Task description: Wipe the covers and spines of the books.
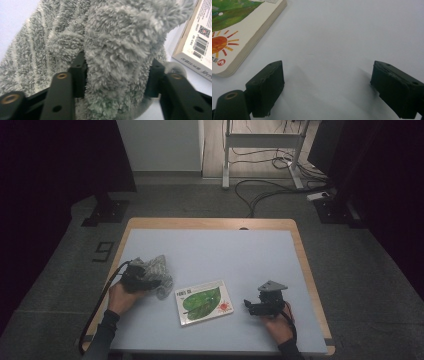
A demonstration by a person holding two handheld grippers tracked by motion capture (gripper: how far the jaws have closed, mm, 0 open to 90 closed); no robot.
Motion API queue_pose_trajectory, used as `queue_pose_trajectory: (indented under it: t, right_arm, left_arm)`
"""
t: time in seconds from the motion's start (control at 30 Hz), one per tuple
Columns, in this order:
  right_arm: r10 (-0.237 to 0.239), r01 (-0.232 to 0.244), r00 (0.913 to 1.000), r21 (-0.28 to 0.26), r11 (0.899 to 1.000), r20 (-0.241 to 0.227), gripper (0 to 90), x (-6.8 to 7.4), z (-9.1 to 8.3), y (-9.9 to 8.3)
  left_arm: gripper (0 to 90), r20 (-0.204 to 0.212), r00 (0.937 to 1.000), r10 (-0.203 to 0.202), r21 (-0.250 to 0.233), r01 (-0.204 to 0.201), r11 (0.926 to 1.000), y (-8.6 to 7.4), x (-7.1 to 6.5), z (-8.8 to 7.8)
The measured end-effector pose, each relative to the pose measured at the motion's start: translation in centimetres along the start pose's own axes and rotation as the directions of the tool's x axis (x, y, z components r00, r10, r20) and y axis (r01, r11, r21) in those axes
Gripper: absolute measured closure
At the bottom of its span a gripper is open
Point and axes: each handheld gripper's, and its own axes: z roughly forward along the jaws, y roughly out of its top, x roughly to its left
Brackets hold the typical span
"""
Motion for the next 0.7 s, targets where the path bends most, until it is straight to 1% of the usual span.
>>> queue_pose_trajectory:
  t: [0.07,0.1,0.13,0.17,0.2,0.27,0.3,0.37,0.43,0.47,0.53,0.6,0.7]
  right_arm:
    - [0.000,0.000,1.0000,0.000,1.000,0.000,10.6,0.0,0.0,0.0]
    - [0.000,0.000,1.0000,0.000,1.000,0.000,10.6,0.0,0.0,0.0]
    - [0.000,0.000,1.0000,0.000,1.000,0.000,10.6,0.0,0.0,0.0]
    - [0.000,0.000,1.0000,0.000,1.000,0.000,10.6,0.0,0.0,0.0]
    - [0.000,0.000,1.0000,0.000,1.000,0.000,10.6,0.0,0.0,0.0]
    - [-0.001,0.001,1.0000,0.000,1.000,0.000,10.6,0.0,0.0,0.0]
    - [0.000,0.000,1.0000,0.000,1.000,0.000,10.6,0.0,0.0,0.0]
    - [-0.001,0.001,1.0000,0.000,1.000,0.000,10.6,0.0,0.0,0.0]
    - [-0.001,0.001,1.0000,0.000,1.000,0.000,10.6,0.0,0.0,0.0]
    - [-0.001,0.001,1.0000,0.000,1.000,0.001,10.6,0.0,0.0,0.0]
    - [-0.001,0.001,1.0000,0.000,1.000,0.001,10.6,0.0,0.0,0.0]
    - [-0.001,0.001,1.0000,0.000,1.000,0.001,10.7,0.0,0.0,0.0]
    - [-0.002,0.002,1.0000,0.000,1.000,0.001,10.6,0.0,0.0,0.0]
  left_arm:
    - [32.1,-0.005,1.0000,-0.004,-0.008,0.004,1.0000,0.2,0.0,-0.3]
    - [26.6,-0.015,0.9999,0.001,-0.009,-0.001,1.0000,0.3,0.0,-0.6]
    - [23.0,-0.024,0.9997,0.005,-0.012,-0.006,0.9999,0.4,-0.1,-0.9]
    - [17.2,-0.029,0.9995,0.015,-0.014,-0.015,0.9998,0.4,-0.2,-1.2]
    - [14.1,-0.033,0.9991,0.028,-0.012,-0.028,0.9995,0.5,-0.3,-1.6]
    - [10.3,-0.056,0.9971,0.053,-0.012,-0.053,0.9985,0.6,-0.7,-2.4]
    - [8.2,-0.058,0.9970,0.051,-0.026,-0.053,0.9982,0.6,-0.8,-3.0]
    - [5.9,-0.050,0.9978,0.043,-0.050,-0.046,0.9977,0.6,-0.9,-4.0]
    - [3.6,-0.041,0.9980,0.049,-0.068,-0.051,0.9963,0.5,-1.1,-4.9]
    - [2.0,-0.037,0.9976,0.058,-0.071,-0.060,0.9956,0.4,-1.3,-5.1]
    - [0.0,-0.036,0.9953,0.090,-0.078,-0.092,0.9927,0.1,-2.0,-5.6]
    - [0.0,-0.032,0.9911,0.129,-0.081,-0.131,0.9881,-0.3,-2.9,-5.9]
    - [0.0,-0.012,0.9843,0.176,-0.079,-0.176,0.9811,-0.8,-4.3,-6.0]
